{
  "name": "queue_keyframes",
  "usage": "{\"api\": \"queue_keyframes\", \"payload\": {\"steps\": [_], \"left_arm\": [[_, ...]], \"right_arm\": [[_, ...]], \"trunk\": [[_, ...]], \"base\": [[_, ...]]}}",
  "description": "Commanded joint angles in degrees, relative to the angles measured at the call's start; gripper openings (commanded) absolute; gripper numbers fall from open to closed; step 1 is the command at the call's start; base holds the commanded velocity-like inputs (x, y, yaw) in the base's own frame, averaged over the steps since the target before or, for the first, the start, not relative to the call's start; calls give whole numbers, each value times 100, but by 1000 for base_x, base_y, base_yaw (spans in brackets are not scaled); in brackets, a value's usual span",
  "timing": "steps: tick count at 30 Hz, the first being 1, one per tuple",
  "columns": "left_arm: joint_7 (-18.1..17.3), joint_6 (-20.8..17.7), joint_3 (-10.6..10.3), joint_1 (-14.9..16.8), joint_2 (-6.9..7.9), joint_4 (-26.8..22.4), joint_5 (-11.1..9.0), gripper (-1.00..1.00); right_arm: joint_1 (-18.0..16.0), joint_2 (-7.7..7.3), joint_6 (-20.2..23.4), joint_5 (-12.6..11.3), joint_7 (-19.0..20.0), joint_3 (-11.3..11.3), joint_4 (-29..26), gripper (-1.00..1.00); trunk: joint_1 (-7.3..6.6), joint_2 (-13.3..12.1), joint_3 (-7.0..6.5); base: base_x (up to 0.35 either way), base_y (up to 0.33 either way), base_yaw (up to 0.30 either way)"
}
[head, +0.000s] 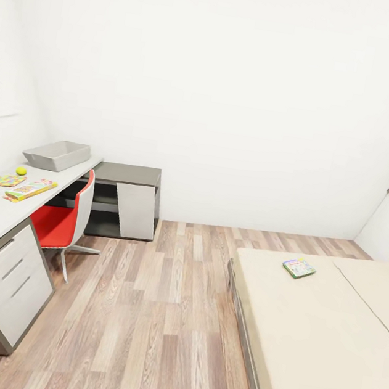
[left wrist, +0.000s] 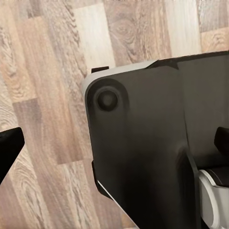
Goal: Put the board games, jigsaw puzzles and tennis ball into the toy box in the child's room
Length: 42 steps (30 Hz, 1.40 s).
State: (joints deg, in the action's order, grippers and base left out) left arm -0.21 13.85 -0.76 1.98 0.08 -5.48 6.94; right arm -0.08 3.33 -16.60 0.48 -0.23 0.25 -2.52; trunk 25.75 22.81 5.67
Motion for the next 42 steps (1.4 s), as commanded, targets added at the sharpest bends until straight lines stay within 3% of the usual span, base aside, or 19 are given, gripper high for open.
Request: {"api": "queue_keyframes", "payload": {"steps": [1,11,18,22,26,27,34,42], "left_arm": [[3,20,-3,4,1,3,38,100],[5,-20,64,4,8,0,-3,100],[34,-135,97,28,6,-66,-41,100],[119,-505,101,205,12,-417,-112,100],[171,-1229,110,465,46,-837,-257,100],[171,-1513,114,576,60,-995,-321,100],[159,-2405,181,1316,135,-1494,-626,100],[153,-2762,301,1840,157,-1626,-777,100]], "right_arm": [[-1,1,-14,-3,-3,-2,-3,100],[-7,13,79,-66,6,-24,-70,100],[-62,215,966,-23,-7,-18,-592,100],[-137,290,1632,-24,-59,-17,-1246,100],[-187,361,2394,-42,-257,-16,-2052,100],[-216,380,2702,-59,-361,-16,-2403,100],[-464,446,3812,-103,-620,-28,-3675,100],[-773,534,4260,-111,-655,-32,-4068,100]], "trunk": [[3,11,11],[3,11,11],[3,11,11],[3,11,11],[3,11,11],[3,11,11],[3,11,11],[3,11,11]], "base": [[0,-2,0],[0,0,0],[0,0,0],[0,0,0],[0,0,0],[0,0,0],[0,0,0],[0,0,0]]}}
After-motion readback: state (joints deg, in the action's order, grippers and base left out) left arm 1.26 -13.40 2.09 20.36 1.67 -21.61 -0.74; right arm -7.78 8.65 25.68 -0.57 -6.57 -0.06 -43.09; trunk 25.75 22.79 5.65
